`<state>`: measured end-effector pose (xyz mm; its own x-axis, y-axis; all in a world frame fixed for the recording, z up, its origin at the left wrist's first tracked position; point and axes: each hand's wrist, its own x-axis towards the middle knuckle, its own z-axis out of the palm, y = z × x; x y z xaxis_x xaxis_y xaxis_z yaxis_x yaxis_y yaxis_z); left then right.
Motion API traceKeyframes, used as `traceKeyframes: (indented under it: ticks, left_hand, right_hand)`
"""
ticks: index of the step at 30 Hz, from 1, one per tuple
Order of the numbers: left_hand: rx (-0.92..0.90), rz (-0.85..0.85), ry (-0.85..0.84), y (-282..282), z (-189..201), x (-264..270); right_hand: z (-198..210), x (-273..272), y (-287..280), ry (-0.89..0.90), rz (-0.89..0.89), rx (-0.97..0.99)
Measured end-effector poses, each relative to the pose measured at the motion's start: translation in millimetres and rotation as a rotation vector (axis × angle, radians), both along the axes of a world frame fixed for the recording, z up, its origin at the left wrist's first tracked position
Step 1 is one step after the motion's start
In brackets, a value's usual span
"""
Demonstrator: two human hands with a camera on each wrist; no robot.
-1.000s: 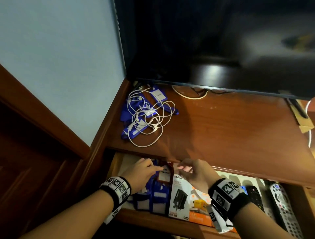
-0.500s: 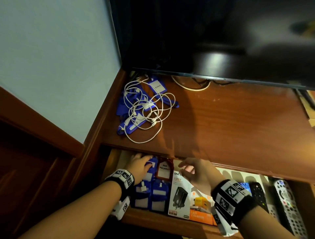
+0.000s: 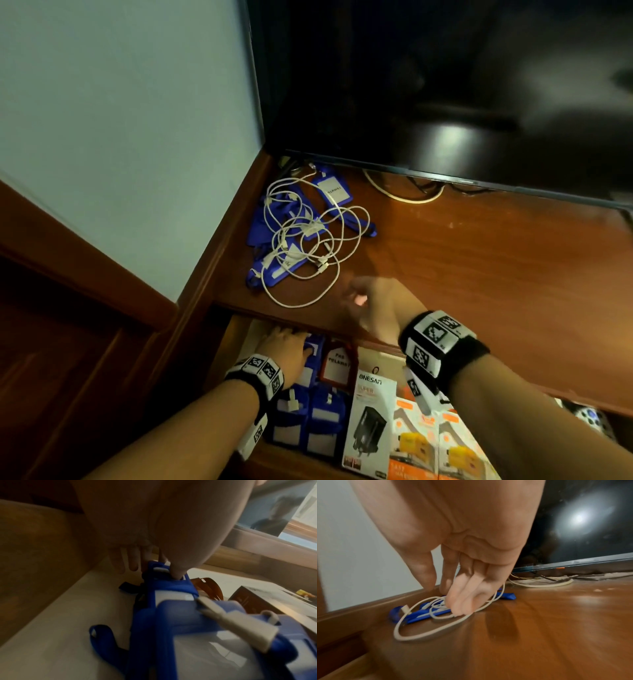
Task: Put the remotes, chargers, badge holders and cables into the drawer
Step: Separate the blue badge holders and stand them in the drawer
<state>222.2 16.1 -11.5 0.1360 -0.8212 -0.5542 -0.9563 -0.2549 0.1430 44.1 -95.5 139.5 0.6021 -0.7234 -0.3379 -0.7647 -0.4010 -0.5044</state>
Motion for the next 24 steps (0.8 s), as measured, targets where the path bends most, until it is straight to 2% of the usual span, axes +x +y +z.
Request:
traceKeyframes:
  ticks: [2,5,7,9,11,13,17,22,24]
  left_hand:
    - [-0.010,-0.008,-0.006,2.6,3.4,3.3]
    - [0.006,0.012,0.035,8.7,17.4,6.9]
    - [0.053,0.007,0.070,18.2,30.8,9.5]
    - [0.056,-0.015,0.098,29.4,45.0,12.2]
    - [0.005,0.004,0.134,36.7,64.2,14.5]
    - [-0.089,0.064,0.187,37.7,90.2,18.2]
    - [-0.303,0.267,0.334,27.9,136.8,32.6]
    - [-0.509,0.500,0.409,10.1,155.9,59.7]
    - [-0.535,0.555,0.426,1.1,152.6,66.9]
  right_hand:
    - [8.7,15.3,-24.3,0.070,-0.038,-0.022]
    - [8.3,37.3,-70.8,0.110,-0.288,-0.004]
    - [1.6,43.0,-101.4,0.064,-0.492,0.071]
    - [-3.9,45.4,-131.8,0.004,-0.585,0.053]
    - [-11.8,49.6,-158.8,0.007,-0.525,-0.010]
    - [-18.6,60.7,-182.6,0.054,-0.359,-0.033]
    - [-25.3,86.6,-208.9,0.055,-0.055,0.048]
    - [-40.0,85.9,-214.4,0.351,0.168,-0.025]
    - [-38.3,74.9,-205.0,0.415,0.186,-0.078]
